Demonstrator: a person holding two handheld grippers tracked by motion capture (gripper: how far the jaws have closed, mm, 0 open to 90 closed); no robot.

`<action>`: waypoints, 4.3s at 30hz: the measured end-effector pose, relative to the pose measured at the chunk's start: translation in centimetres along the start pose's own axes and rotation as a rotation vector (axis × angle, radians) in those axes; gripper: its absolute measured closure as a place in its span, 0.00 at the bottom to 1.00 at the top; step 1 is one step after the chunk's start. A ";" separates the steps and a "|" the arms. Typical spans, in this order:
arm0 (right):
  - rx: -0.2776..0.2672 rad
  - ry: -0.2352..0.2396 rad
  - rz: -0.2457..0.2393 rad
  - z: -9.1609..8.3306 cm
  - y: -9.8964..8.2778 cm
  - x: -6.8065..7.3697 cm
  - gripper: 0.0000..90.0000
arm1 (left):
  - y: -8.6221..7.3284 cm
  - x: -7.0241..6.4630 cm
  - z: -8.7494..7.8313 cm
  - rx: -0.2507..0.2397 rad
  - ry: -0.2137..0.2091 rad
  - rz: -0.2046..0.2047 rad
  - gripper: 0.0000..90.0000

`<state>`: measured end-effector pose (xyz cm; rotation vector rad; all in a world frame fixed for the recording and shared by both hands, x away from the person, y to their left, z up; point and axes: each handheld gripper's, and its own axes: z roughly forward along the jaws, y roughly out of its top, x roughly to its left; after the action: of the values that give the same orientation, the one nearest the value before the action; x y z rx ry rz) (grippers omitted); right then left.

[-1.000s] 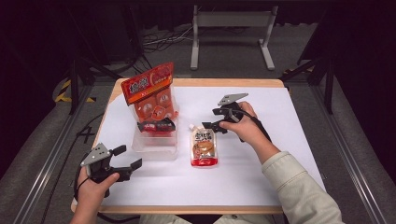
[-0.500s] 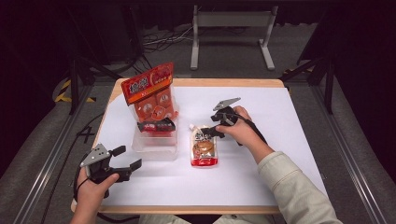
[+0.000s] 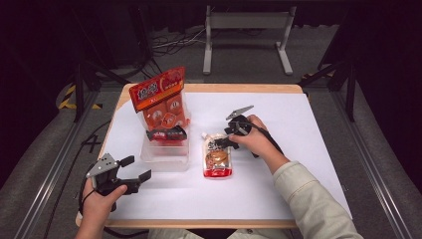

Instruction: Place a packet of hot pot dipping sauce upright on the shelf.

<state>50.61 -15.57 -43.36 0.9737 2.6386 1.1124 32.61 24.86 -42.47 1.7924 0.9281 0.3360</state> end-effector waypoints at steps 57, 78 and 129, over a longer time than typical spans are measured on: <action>-0.169 0.037 -0.152 -7.8 1.8 3.6 0.98 | 0.0 0.1 -0.1 -0.006 0.005 -0.017 0.14; -0.288 0.188 -0.124 -12.3 2.0 4.8 0.99 | 0.0 0.0 -0.1 -0.006 0.009 -0.014 0.14; -0.336 0.337 -0.267 -14.5 8.4 8.2 0.99 | -0.2 -0.4 -0.4 0.001 0.004 -0.002 0.14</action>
<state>43.63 -14.95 -26.09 0.3858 2.5860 1.6943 32.01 24.89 -42.35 1.7924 0.9325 0.3383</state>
